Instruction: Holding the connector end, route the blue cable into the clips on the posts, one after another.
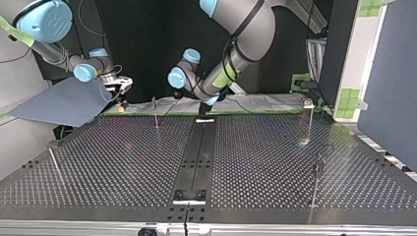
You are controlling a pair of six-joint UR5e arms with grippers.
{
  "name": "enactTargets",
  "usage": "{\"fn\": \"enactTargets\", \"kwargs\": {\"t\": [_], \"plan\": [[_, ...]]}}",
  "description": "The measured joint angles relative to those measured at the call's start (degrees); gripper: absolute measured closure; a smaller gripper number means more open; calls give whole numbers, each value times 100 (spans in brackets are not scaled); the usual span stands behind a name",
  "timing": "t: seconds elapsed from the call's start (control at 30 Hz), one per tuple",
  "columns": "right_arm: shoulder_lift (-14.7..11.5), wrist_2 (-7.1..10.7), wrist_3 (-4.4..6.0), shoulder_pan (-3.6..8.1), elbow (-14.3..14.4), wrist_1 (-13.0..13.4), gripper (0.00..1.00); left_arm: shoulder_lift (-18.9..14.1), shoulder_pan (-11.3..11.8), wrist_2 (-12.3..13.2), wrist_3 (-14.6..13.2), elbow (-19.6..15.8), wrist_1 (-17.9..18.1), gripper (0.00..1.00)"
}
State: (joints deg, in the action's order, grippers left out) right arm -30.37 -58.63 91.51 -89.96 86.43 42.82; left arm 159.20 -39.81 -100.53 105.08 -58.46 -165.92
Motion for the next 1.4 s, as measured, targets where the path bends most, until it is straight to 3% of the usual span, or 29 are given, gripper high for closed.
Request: {"fn": "enactTargets", "kwargs": {"t": [0.17,0.3,0.7,1.13,1.4], "plan": [[6,0,0,0,1,2,100,-135,-101,-237,-87,-33,82,0],[8,0,0,0,1,9,100,-157,-221,-284,-204,-49,81,0],[29,0,0,0,1,24,100,-192,-763,-627,-323,-91,368,0],[59,9,0,-1,2,26,100,-188,-715,-625,-165,-93,711,0],[70,9,10,-1,1,28,100,-183,-698,-583,-174,-93,743,0]]}}
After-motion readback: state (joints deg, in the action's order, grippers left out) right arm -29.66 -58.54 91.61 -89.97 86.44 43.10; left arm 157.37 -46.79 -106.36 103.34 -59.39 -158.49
